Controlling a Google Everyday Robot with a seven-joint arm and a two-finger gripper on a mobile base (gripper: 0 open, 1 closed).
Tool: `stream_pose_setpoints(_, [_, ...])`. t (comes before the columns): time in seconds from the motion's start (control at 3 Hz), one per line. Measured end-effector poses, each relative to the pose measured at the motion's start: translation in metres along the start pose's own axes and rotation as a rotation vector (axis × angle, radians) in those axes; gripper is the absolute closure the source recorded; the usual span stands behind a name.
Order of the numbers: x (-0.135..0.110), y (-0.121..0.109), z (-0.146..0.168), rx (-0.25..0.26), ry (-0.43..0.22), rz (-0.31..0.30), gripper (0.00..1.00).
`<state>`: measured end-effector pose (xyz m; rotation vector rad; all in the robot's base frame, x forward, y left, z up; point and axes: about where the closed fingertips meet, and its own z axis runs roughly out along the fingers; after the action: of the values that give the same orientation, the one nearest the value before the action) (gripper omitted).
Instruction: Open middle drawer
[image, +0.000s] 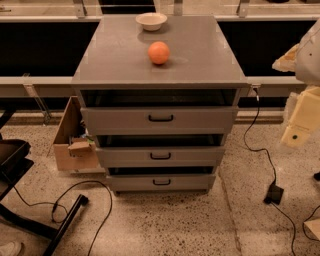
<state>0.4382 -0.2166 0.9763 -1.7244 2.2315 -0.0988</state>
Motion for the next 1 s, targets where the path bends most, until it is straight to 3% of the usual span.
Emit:
stream_pose_setpoints(0.33, [0.000, 0.000, 0.000, 0.000, 0.000, 0.000, 0.00])
stream_pose_setpoints(0.67, [0.003, 0.007, 0.024, -0.023, 0.038, -0.009, 0.00])
stream_pose_setpoints(1.0, [0.023, 0.020, 0.090, -0.073, 0.101, 0.016, 0.00])
